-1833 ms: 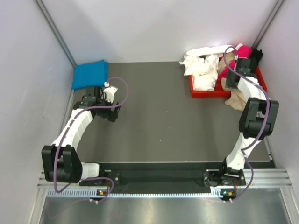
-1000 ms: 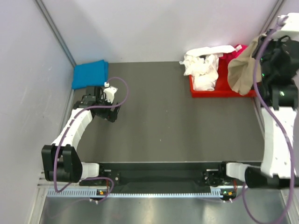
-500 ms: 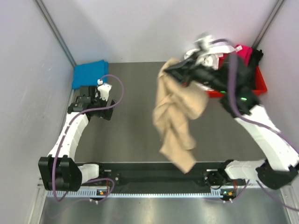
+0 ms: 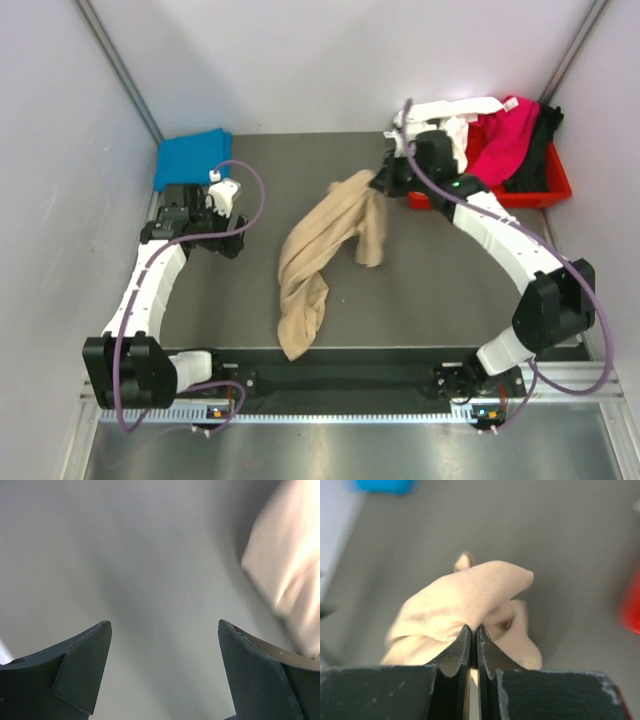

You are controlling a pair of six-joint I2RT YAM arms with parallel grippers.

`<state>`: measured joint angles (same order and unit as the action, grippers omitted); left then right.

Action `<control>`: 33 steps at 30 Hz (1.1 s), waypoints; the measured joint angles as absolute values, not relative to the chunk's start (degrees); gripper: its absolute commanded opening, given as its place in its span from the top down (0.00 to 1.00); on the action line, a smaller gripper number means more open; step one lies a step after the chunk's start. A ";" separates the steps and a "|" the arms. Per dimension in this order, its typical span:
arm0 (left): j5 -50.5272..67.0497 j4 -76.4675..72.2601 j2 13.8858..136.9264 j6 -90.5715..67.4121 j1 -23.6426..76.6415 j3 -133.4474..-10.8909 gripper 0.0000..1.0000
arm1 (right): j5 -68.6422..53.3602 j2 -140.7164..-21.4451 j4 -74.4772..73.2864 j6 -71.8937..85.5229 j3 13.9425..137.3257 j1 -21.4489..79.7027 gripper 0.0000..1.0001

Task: Fold and stack the t-shirts
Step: Move the tshirt to the center of the board, then flatten the tshirt out

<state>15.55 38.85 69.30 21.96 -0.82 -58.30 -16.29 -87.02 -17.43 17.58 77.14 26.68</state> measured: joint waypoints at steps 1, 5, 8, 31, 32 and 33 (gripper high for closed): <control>17.12 38.94 69.65 22.59 -0.73 -58.24 0.09 | -14.94 -87.72 -17.63 17.54 76.82 23.81 0.76; 20.97 39.53 72.42 24.08 0.30 -57.87 0.08 | -5.96 -90.02 -22.85 15.68 76.38 16.60 0.44; 23.07 40.16 75.16 24.53 2.44 -57.25 0.07 | -1.19 -89.80 -25.52 13.43 75.29 17.43 0.38; 25.93 42.72 76.31 25.47 3.62 -54.98 0.05 | 1.76 -86.52 -2.90 33.54 40.77 49.54 0.42; 25.98 42.89 76.31 25.47 3.62 -54.98 0.05 | 1.61 -87.64 -1.39 34.28 40.77 49.54 0.47; 26.13 43.16 76.31 25.50 3.64 -54.98 0.06 | 1.32 -88.64 0.47 35.14 40.80 49.54 0.53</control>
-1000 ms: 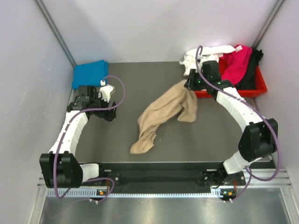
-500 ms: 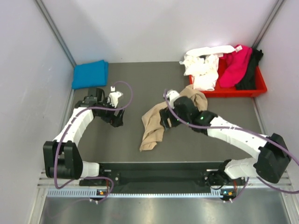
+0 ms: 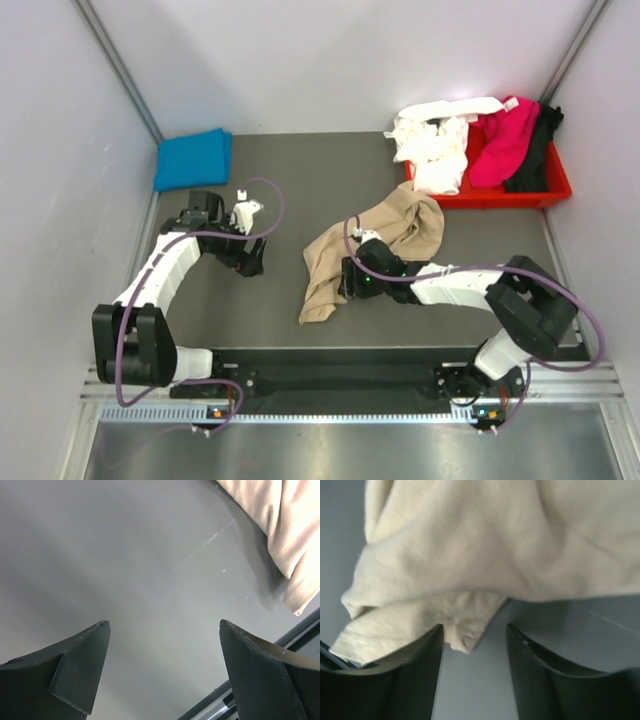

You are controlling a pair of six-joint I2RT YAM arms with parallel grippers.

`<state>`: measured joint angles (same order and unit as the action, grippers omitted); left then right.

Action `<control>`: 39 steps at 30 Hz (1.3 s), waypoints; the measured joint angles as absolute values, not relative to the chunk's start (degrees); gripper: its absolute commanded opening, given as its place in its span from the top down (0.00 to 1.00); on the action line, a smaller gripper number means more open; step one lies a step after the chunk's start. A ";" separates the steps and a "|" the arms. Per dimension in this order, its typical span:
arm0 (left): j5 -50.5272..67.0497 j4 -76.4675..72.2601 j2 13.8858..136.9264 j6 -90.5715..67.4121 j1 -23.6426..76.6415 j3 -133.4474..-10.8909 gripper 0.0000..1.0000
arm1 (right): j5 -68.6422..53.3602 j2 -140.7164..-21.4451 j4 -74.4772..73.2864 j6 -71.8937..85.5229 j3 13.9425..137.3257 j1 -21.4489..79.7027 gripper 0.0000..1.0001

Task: Fold and stack the t-shirts
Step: Flatten the tshirt out

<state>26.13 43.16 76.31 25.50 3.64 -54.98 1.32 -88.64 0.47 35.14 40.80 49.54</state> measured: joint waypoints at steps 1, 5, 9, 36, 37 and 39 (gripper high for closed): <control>26.28 43.44 76.31 25.52 3.64 -54.98 0.06 | 0.84 -89.65 2.33 35.88 40.88 49.56 0.69; 27.31 43.79 76.25 25.41 4.69 -55.00 0.07 | -0.58 -92.29 6.66 38.83 40.86 49.47 1.00; 27.83 43.16 76.23 24.01 9.72 -55.20 0.05 | -0.99 -90.37 7.90 40.69 38.26 48.07 1.00; 17.21 40.95 85.25 15.81 22.61 -76.97 1.00 | 3.49 -55.70 -14.48 34.20 44.21 40.16 1.00; 17.30 42.39 82.30 16.45 20.53 -80.73 1.00 | 3.31 -55.81 -14.63 32.77 48.58 40.16 1.00; 15.07 45.36 77.17 17.96 18.33 -86.87 1.00 | 3.44 -55.92 -16.49 29.19 59.77 40.07 1.00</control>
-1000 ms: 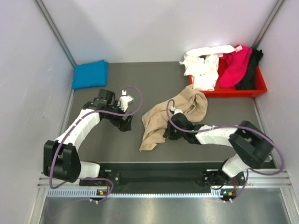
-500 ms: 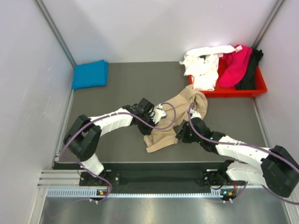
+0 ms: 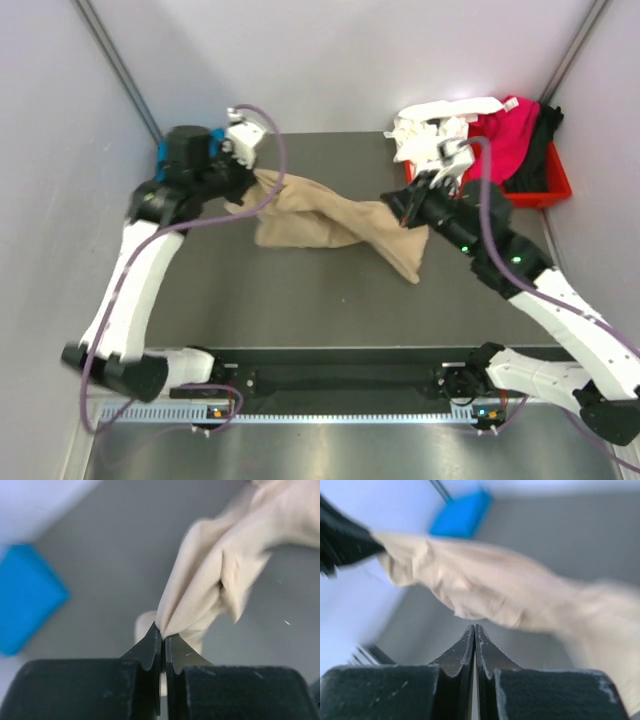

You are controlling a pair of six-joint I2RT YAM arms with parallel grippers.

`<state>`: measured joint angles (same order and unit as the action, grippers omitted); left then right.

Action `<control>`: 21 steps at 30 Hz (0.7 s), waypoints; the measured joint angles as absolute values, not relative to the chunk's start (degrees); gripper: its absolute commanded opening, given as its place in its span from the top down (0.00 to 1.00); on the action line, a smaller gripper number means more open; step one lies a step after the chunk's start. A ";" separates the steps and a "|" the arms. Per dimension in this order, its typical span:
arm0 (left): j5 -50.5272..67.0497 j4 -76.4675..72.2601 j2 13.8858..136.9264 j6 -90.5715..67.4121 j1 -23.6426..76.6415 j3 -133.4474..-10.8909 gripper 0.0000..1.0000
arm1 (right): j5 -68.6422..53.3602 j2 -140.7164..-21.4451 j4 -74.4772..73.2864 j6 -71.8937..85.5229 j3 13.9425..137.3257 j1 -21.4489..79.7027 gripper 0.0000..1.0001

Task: Fold and stack the t-shirts
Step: Flatten the tshirt out

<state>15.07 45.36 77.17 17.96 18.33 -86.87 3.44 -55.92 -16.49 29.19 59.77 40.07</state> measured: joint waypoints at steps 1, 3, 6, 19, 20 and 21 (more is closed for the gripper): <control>13.65 47.35 73.76 18.81 17.23 -90.61 1.00 | 3.46 -55.86 -16.64 27.90 63.96 39.97 1.00; 12.14 50.15 69.12 19.86 16.69 -95.46 1.00 | 3.01 -55.31 -16.88 25.85 70.94 40.21 1.00; 11.81 55.83 63.64 20.82 16.75 -101.89 1.00 | 1.96 -53.56 -17.74 24.08 77.10 41.54 1.00; 13.13 60.29 63.22 19.59 16.80 -95.39 1.00 | 0.95 -63.51 -7.25 19.99 53.71 50.81 0.49; 12.43 59.79 63.99 19.59 16.80 -94.48 1.00 | 1.06 -66.37 -4.73 18.37 49.04 53.54 0.45; 11.79 59.55 64.45 19.62 16.80 -93.51 1.00 | 0.91 -68.51 -3.38 17.12 45.84 55.61 0.37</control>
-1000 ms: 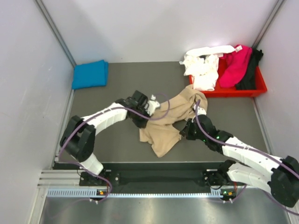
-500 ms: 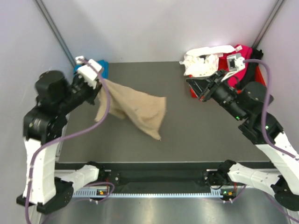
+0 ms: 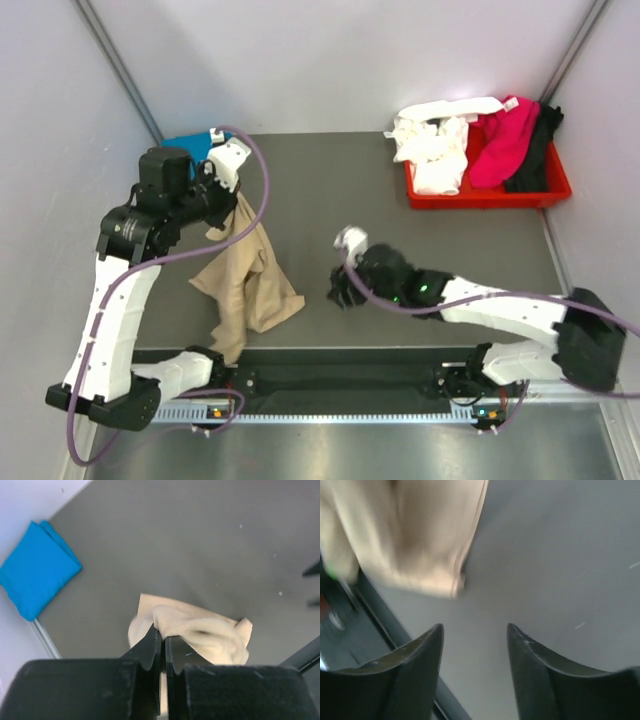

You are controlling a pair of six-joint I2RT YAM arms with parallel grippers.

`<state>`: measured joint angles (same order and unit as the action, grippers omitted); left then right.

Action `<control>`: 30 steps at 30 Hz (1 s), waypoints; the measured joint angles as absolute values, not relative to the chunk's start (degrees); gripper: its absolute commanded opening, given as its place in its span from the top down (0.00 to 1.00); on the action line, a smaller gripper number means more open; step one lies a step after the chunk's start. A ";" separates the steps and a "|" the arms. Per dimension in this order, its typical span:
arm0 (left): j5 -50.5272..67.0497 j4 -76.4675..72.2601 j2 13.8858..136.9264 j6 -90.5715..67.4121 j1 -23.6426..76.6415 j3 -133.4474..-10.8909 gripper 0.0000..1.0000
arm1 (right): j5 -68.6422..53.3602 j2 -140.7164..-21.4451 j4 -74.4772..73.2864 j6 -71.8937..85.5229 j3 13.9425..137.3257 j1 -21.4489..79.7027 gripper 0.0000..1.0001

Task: Fold and stack the t-shirts
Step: Flatten the tshirt out

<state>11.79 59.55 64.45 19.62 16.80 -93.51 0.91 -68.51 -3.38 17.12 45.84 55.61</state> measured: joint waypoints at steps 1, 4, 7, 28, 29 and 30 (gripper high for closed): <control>11.16 59.57 64.58 19.62 16.80 -92.68 1.00 | 0.71 -70.81 -2.35 15.51 43.20 57.98 0.27; 9.98 59.48 64.14 19.64 16.80 -92.16 1.00 | 1.32 -78.96 1.28 10.22 41.69 63.88 0.23; 8.86 58.87 62.87 19.64 16.80 -91.74 1.00 | 2.52 -86.32 5.65 6.13 44.16 66.94 0.22; -0.89 59.83 59.81 19.68 16.80 -91.88 1.00 | 3.99 -96.12 11.22 5.65 50.17 66.98 1.00; -1.50 60.47 59.59 19.68 16.80 -92.33 1.00 | 4.60 -91.66 9.08 6.22 49.50 67.05 1.00; -2.33 61.54 59.29 19.75 16.80 -93.23 1.00 | 5.21 -87.57 7.07 6.74 49.10 67.16 1.00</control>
